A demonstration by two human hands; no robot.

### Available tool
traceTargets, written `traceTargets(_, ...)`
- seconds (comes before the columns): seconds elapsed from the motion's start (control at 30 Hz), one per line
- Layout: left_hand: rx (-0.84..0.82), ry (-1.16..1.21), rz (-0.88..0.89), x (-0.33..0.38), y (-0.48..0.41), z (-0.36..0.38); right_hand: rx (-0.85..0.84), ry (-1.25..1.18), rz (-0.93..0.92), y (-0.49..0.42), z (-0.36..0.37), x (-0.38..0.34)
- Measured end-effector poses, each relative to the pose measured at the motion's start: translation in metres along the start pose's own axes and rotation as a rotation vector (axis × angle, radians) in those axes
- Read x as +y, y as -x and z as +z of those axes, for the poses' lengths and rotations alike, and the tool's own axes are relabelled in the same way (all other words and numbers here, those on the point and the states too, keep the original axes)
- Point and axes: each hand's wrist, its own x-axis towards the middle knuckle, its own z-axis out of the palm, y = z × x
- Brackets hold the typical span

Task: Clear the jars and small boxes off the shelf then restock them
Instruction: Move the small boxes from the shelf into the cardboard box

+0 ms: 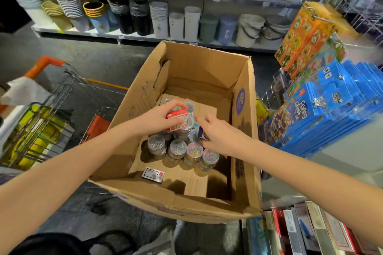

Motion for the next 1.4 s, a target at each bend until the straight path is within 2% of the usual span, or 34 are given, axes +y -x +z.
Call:
traceTargets(0.17, -0.022, 0.092, -0.108, -0.006, -0.005, -0.005, 0.061, 0.093, 0.057, -0.009, 0.005, 0.01)
traceTargets(0.3, -0.147, 0.19, -0.193, -0.008, -0.007, -0.006, 0.086, 0.187, 0.036, -0.012, 0.01, 0.015)
traceTargets(0.4, -0.263, 0.087, -0.208, -0.016, -0.008, 0.0, 0.101, 0.142, 0.03, -0.014, 0.01, 0.019)
traceTargets(0.73, -0.507, -0.405, -0.084, -0.013, -0.023, 0.04, 0.048, -0.08, 0.137, -0.016, 0.014, 0.036)
traceTargets(0.9, -0.729, -0.44, -0.012, -0.022, -0.021, 0.055, 0.034, -0.101, 0.132, -0.015, 0.016, 0.04)
traceTargets(1.03, -0.74, -0.292, -0.096, -0.031, -0.02, 0.06, 0.064, -0.08, 0.111, -0.013, 0.02, 0.037)
traceTargets(1.13, -0.75, -0.315, -0.131, -0.038, -0.018, 0.061, 0.108, -0.053, 0.105, -0.013, 0.024, 0.038)
traceTargets(1.3, -0.658, -0.361, -0.041, -0.039, -0.014, 0.063, 0.103, -0.033, 0.125, -0.016, 0.03, 0.042)
traceTargets(1.4, -0.608, -0.547, 0.075, -0.029, -0.013, 0.065, 0.077, -0.017, 0.127, -0.016, 0.03, 0.042)
